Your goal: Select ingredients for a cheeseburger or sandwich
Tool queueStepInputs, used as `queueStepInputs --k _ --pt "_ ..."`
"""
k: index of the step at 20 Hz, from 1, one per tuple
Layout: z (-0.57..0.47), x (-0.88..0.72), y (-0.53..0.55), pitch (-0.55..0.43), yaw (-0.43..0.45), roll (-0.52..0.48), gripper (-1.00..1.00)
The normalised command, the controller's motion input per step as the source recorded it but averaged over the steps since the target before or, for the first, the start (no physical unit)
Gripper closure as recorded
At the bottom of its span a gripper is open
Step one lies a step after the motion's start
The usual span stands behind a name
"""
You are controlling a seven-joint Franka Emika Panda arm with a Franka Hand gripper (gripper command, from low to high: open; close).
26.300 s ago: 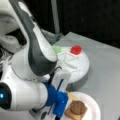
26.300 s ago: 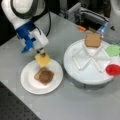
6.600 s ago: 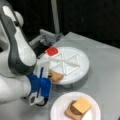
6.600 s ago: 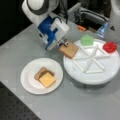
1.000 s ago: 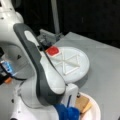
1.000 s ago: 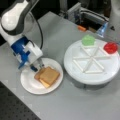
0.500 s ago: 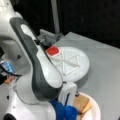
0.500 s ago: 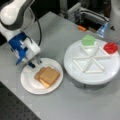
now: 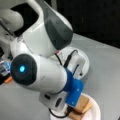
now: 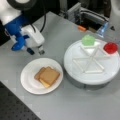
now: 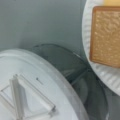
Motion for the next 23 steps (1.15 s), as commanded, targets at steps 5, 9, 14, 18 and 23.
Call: queueStepInputs --k 5,9,14,18,23 --pt "-0.13 -0.69 0.36 -0.110 -0.105 -0.740 -1.00" --pt "-0.34 -0.63 0.09 -0.229 -0.062 -0.509 -1.00" --pt "-0.19 -0.50 0.05 -0.272 -0.007 -0.305 -1.00" --pt "-0.10 -0.33 0.12 -0.266 -0.007 -0.174 -1.00" --pt "-0.12 -0.23 0.13 -0.224 0.009 -0.152 -1.00"
